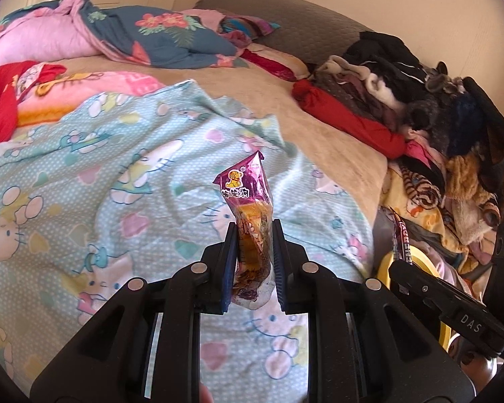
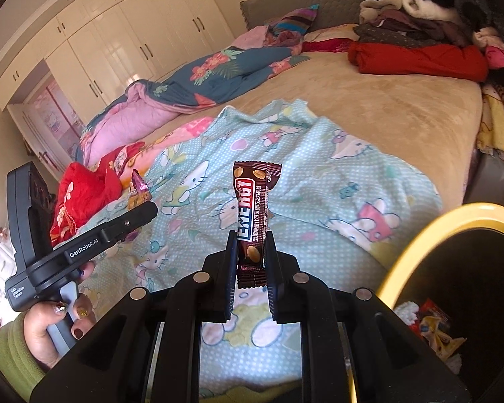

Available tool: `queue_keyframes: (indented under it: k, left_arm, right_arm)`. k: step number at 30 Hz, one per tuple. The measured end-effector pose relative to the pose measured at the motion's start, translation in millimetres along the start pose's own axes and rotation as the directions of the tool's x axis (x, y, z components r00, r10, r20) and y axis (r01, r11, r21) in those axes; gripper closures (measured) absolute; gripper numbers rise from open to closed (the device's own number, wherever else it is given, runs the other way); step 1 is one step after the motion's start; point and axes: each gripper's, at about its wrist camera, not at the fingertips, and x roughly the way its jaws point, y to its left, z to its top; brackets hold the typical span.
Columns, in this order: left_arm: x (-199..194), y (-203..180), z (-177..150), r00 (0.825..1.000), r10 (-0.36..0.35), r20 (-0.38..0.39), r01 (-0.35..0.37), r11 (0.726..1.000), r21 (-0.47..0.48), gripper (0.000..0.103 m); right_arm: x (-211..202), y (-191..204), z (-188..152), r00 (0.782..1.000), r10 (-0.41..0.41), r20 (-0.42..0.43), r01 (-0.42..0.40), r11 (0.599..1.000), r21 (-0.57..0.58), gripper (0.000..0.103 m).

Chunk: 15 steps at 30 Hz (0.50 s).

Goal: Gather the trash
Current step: 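Lift both bars and carry them over the bin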

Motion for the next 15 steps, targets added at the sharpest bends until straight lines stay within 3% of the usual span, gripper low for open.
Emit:
queue_keyframes:
  k: [15]
  left_arm:
    - [0.5,-57.4,-14.5,0.996,-0.078,-0.035,0.081,0.991,0.107,0.089]
  right_arm:
    - [-47.2,-38.8,-15.4,0.997,-0.054,0.056,0.050,0.996,0.074,0.088]
